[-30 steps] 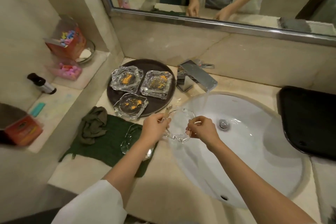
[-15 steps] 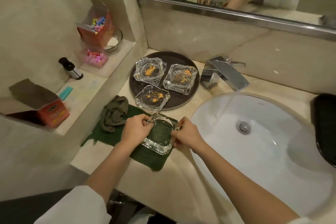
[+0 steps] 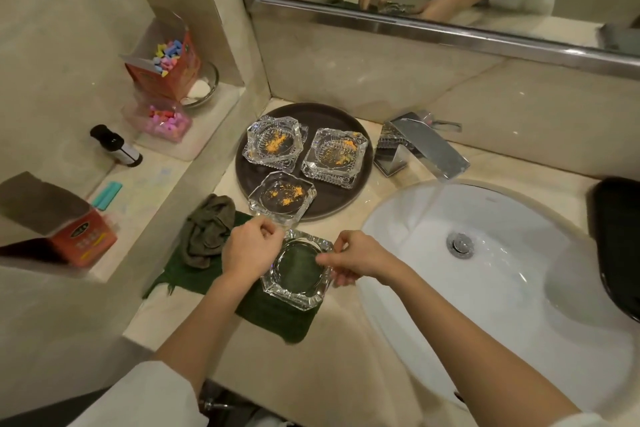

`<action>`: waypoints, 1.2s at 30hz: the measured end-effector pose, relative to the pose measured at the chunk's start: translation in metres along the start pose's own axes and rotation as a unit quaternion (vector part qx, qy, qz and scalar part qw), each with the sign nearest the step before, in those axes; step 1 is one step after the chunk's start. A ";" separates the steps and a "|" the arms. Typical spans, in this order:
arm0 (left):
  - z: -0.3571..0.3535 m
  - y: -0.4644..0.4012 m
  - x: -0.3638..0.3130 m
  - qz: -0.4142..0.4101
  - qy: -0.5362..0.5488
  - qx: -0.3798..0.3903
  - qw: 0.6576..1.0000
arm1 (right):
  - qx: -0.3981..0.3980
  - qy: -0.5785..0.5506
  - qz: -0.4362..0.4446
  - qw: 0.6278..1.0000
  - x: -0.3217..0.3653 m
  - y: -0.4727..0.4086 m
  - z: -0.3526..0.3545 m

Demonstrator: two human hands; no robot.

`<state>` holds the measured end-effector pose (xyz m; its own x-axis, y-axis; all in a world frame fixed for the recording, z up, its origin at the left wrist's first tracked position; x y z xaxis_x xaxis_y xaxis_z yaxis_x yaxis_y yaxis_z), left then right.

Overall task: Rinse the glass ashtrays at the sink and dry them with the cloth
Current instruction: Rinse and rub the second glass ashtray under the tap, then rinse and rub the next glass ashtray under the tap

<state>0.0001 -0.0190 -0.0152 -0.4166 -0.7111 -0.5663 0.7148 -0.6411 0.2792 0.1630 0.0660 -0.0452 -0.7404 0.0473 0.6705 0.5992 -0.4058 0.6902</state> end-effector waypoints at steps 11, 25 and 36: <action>0.010 -0.064 -0.030 -0.015 -0.059 -0.049 0.997 | -0.218 0.061 0.017 0.974 0.061 -0.051 0.036; 0.007 -0.055 -0.040 0.027 0.144 -0.056 0.988 | -0.290 -0.057 -0.011 0.955 0.037 -0.022 0.052; -0.095 -0.003 -0.127 0.060 0.351 0.221 0.908 | -0.353 -0.358 -0.032 0.864 -0.089 0.044 0.112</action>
<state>0.1044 0.1009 -0.0177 0.2203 -0.5240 -0.8227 0.3719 -0.7346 0.5675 0.2899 0.1457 -0.0441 -0.2353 0.5400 0.8081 0.0408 -0.8252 0.5633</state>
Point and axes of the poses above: each hand's wrist, its own y-axis away from the middle knuckle, its own z-axis out of the back of the hand, x = y × z, the point moved 7 cm from there along -y, towards the middle knuckle, and after that the axes turned 7 degrees about y, right-handed, at the moved point
